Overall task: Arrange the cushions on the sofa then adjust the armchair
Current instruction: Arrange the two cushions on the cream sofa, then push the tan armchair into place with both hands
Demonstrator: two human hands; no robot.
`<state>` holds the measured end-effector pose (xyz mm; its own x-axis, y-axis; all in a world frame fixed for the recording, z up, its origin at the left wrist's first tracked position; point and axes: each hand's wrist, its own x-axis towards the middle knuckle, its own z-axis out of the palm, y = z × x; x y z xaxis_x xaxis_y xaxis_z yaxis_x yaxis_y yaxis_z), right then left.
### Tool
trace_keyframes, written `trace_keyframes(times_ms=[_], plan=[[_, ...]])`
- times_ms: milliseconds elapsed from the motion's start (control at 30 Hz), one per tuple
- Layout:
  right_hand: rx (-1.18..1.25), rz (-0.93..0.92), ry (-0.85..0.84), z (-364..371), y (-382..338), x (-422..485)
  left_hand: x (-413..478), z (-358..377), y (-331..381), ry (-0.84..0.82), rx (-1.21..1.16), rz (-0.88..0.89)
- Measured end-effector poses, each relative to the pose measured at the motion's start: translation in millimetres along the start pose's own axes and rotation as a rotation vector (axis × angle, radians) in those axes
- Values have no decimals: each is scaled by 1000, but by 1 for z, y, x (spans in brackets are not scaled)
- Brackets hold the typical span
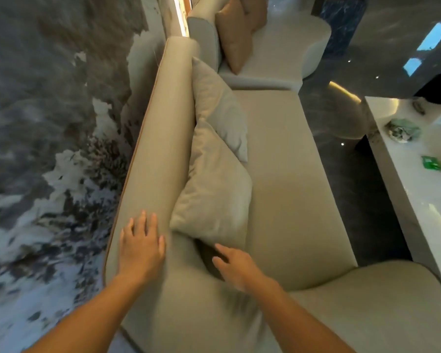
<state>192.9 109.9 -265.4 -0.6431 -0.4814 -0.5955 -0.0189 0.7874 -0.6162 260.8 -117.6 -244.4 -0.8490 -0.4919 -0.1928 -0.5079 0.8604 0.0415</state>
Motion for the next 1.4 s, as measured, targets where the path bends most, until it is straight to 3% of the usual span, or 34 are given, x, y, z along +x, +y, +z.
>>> trace_keyframes(times_ms=[100, 233, 333, 467, 600, 933, 1400], plan=[[-202, 59, 17, 41, 11, -55, -59, 10, -1, -29, -2, -34], [-399, -63, 366, 80, 21, -101, -104, 29, -2, 54, -66, -46], [-506, -112, 481, 102, 30, -121, -131, 39, -4, 78, -139, -62], [-491, -138, 565, 111, 34, -121, -142, 46, 6, 111, -283, -129], [-481, -172, 717, 117, 39, -110, -133, 65, 8, 261, -244, -130], [-532, -61, 660, 113, 20, -95, -103, 65, 3, 275, -202, -109], [-488, 12, 661, 89, -63, 16, 44, 44, -41, 322, -189, -67]])
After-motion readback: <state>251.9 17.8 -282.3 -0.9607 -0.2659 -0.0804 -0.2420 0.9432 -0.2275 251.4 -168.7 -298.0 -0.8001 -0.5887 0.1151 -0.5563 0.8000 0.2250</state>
